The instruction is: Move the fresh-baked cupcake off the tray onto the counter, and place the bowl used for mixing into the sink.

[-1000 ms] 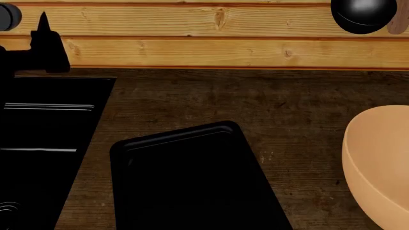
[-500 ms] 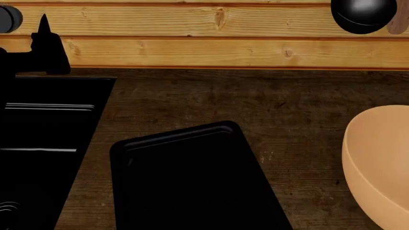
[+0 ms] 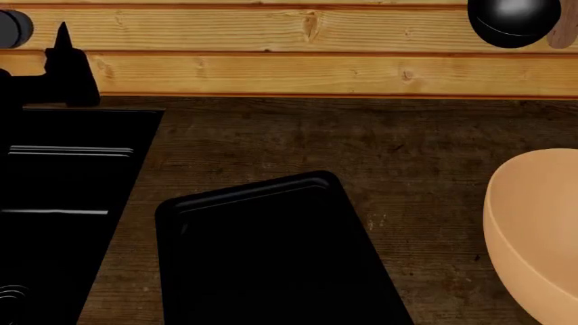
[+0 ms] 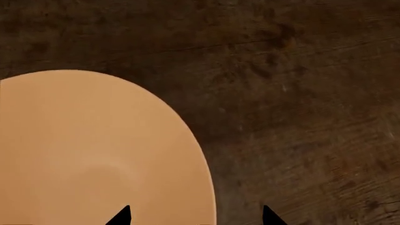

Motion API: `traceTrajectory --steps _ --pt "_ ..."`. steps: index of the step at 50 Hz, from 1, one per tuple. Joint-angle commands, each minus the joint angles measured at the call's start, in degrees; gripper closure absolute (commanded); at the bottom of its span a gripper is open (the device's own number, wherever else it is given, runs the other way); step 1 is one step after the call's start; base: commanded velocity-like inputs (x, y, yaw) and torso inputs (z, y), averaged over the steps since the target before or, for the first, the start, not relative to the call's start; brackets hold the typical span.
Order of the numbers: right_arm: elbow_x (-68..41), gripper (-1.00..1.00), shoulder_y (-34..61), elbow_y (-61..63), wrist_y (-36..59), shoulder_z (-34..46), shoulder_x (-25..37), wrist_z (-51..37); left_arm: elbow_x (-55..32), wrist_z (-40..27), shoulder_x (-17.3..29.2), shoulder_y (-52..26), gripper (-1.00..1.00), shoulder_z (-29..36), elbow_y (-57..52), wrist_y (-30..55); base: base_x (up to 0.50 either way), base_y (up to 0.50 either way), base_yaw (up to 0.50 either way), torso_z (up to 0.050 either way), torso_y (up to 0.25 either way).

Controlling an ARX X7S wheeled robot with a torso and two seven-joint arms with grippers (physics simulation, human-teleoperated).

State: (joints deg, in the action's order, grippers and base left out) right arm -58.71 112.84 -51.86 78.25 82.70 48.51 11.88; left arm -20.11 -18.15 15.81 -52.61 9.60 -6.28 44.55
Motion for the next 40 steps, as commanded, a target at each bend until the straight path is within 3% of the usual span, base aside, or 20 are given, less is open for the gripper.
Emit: traceTrajectory --steps 1,30,40 --pt "-1.2 -1.0 -3.0 -0.2 -1.6 -1.6 2.0 -3.2 -0.3 0.3 -0.2 0.1 -1.0 -0.4 0.5 -0.6 0.0 0.0 0.0 0.0 0.0" --pt "-4.6 -1.0 -8.4 2.5 -2.0 -4.0 5.3 -7.9 -0.7 0.0 0.0 0.1 -1.0 0.1 0.9 -1.0 0.0 0.0 0.0 0.0 0.0" --pt "-9.1 -1.0 -9.3 6.0 0.8 -7.8 7.1 -14.7 -1.0 -0.2 0.1 -0.1 -1.0 0.0 0.7 -0.8 0.0 0.0 0.0 0.0 0.0"
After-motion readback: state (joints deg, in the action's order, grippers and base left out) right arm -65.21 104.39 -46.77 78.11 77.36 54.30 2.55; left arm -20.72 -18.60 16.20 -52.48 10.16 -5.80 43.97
